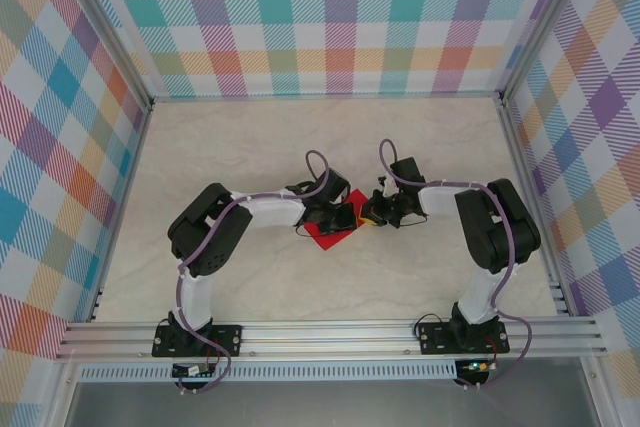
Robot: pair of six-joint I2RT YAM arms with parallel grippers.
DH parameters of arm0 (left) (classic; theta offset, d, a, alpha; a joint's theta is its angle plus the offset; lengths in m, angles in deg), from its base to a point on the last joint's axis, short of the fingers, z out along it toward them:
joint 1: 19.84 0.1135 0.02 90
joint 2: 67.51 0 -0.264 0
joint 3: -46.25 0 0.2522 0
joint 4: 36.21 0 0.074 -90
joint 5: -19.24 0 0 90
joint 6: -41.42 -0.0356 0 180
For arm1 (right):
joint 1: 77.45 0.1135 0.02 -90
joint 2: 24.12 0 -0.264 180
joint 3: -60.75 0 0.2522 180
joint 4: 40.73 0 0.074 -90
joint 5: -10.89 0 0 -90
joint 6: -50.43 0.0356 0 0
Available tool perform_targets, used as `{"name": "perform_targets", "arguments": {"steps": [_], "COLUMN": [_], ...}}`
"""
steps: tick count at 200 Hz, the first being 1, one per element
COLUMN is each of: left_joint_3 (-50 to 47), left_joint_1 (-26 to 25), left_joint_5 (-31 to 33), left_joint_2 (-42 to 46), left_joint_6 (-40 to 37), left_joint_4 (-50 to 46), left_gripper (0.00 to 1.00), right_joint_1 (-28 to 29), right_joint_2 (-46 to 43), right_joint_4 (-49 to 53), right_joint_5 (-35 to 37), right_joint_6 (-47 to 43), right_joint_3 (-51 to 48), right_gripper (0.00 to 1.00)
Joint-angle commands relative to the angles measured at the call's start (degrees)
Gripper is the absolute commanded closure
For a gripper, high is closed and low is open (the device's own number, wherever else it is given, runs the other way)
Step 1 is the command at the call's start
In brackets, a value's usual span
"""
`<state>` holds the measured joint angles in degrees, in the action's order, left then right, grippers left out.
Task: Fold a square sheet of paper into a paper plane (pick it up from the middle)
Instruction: First fold in half a square sheet of paper at the center of the table.
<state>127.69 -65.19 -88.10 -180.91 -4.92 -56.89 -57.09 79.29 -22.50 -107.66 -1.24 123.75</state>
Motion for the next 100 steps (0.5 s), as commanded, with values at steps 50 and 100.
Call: {"name": "perform_targets", "arguments": {"steps": [50, 100], "left_joint_3": [-9.89, -13.76], "left_joint_1": [-0.71, -0.76], "left_joint_5": [0.26, -3.31], "left_joint_2": [2.83, 6.47], "left_joint_6": [-1.43, -5.56], "left_joint_4": [0.57, -0.46], "left_gripper": [0.94, 0.94], "right_joint_1": [-0.05, -0.01], "right_joint_2": [4.46, 5.74], "right_joint_4": [7.43, 10.07], "right_joint_5": [7.41, 9.35], "right_joint_6": [-0.64, -0.29], "right_joint_3": [0.95, 2.17], "right_gripper": [0.98, 0.98]}}
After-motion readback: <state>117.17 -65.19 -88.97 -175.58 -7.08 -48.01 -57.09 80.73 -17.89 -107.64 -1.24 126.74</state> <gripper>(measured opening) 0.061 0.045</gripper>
